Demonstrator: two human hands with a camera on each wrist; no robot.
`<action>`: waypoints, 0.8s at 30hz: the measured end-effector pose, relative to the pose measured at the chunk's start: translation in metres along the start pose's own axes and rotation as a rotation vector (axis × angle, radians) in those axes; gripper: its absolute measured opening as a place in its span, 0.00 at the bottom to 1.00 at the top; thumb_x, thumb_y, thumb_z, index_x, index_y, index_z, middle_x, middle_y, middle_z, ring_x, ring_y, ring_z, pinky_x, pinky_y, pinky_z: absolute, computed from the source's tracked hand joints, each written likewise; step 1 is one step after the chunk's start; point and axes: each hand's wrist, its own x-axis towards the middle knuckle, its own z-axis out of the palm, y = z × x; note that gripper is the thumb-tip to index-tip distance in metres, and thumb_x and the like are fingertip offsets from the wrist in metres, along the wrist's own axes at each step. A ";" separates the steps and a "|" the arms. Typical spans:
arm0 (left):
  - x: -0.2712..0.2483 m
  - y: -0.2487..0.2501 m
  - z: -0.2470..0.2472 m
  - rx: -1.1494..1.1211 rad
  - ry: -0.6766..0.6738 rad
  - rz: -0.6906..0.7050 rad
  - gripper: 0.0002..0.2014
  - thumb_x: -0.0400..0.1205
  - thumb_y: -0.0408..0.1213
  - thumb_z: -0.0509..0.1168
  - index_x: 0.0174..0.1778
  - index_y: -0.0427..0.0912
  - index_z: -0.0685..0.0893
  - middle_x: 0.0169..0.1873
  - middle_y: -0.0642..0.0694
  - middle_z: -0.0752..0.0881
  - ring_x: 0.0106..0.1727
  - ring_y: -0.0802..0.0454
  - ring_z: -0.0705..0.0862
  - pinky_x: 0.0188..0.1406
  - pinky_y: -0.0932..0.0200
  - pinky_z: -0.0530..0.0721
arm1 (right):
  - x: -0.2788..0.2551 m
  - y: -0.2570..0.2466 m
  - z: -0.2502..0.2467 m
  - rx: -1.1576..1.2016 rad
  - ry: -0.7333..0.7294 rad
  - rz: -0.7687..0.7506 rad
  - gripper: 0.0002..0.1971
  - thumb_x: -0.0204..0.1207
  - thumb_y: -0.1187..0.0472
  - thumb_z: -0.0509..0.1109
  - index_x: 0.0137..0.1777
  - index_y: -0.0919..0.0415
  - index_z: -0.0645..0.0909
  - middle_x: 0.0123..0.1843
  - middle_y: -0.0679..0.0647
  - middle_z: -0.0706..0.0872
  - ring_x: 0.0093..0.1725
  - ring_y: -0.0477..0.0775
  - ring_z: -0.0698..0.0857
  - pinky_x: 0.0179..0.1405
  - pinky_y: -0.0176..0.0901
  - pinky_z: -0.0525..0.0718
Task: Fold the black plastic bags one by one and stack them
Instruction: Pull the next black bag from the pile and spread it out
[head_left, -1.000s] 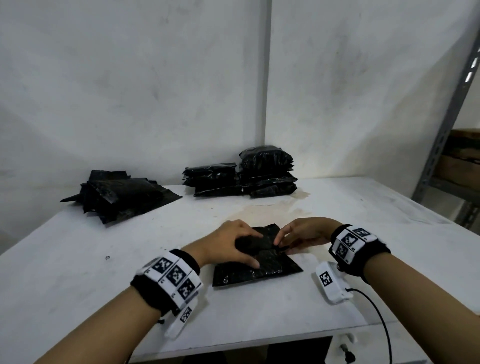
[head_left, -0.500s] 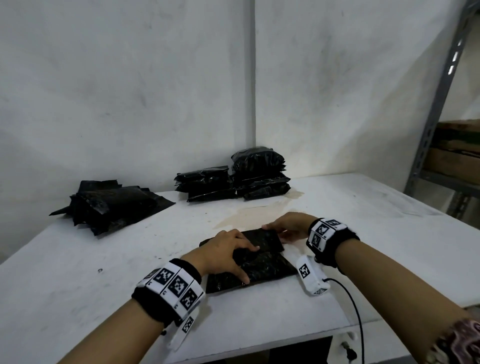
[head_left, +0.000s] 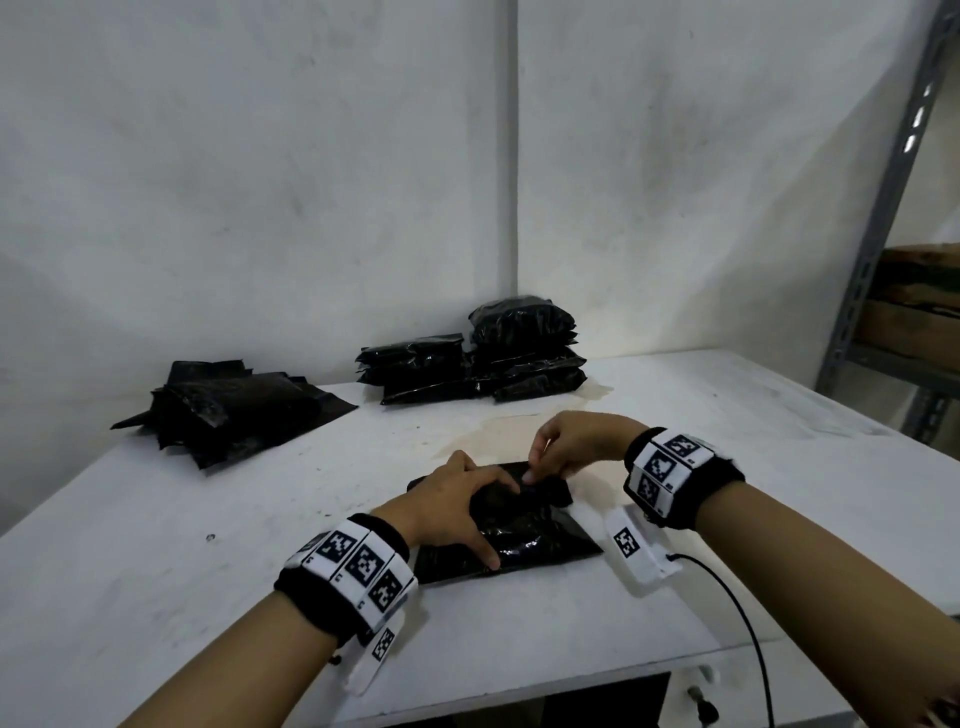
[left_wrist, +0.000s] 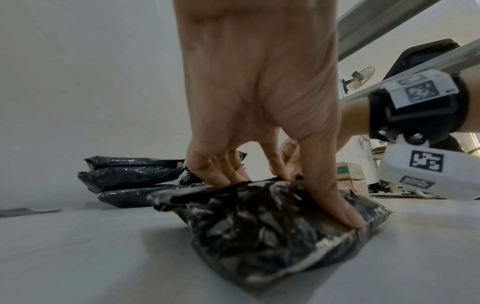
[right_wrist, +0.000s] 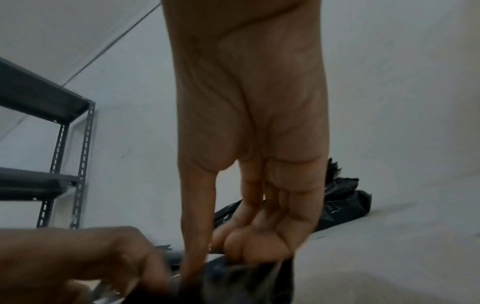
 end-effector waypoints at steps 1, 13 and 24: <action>0.000 0.000 0.000 -0.028 0.033 -0.016 0.43 0.59 0.45 0.85 0.66 0.57 0.68 0.58 0.51 0.69 0.62 0.53 0.73 0.60 0.57 0.79 | -0.003 -0.003 0.001 -0.016 -0.125 0.028 0.04 0.74 0.65 0.76 0.45 0.57 0.84 0.42 0.52 0.87 0.39 0.44 0.84 0.42 0.32 0.84; -0.004 -0.041 -0.026 -0.323 0.323 -0.038 0.12 0.82 0.46 0.66 0.60 0.50 0.83 0.61 0.53 0.83 0.66 0.56 0.79 0.64 0.65 0.75 | 0.007 0.003 0.019 -0.190 -0.127 0.115 0.11 0.69 0.51 0.81 0.39 0.52 0.81 0.30 0.46 0.81 0.34 0.44 0.79 0.38 0.34 0.79; -0.010 -0.029 -0.028 -0.021 0.250 0.057 0.19 0.82 0.40 0.68 0.70 0.50 0.80 0.75 0.50 0.73 0.77 0.57 0.67 0.78 0.63 0.60 | 0.005 0.000 0.020 -0.190 -0.125 0.178 0.10 0.68 0.51 0.81 0.38 0.51 0.82 0.32 0.45 0.82 0.36 0.44 0.80 0.41 0.36 0.79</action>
